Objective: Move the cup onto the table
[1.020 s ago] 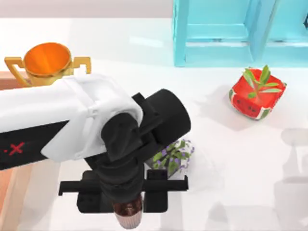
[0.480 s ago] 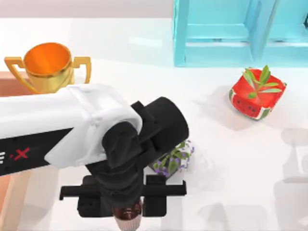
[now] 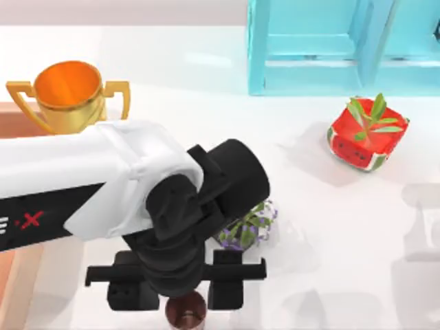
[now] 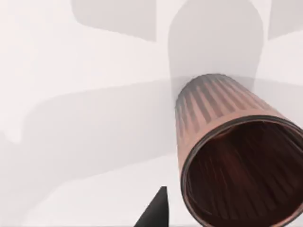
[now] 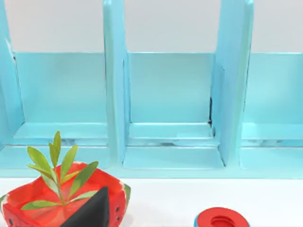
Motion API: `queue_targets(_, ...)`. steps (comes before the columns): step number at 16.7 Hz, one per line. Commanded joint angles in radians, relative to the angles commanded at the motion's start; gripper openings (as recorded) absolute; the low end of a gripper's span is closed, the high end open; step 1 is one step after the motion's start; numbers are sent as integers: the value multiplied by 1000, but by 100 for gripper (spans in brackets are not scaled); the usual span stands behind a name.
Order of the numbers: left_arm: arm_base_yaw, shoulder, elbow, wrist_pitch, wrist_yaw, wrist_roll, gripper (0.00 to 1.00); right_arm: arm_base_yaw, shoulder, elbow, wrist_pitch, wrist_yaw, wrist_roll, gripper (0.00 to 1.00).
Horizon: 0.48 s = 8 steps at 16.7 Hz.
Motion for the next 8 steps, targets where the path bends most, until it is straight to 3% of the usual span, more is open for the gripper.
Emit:
queue_targets(2,0,0,0,0,0,0,98,0,0,0,0,0,0,100)
queue_targets(8,0,0,0,0,0,0,100,0,0,0,0,0,0,100)
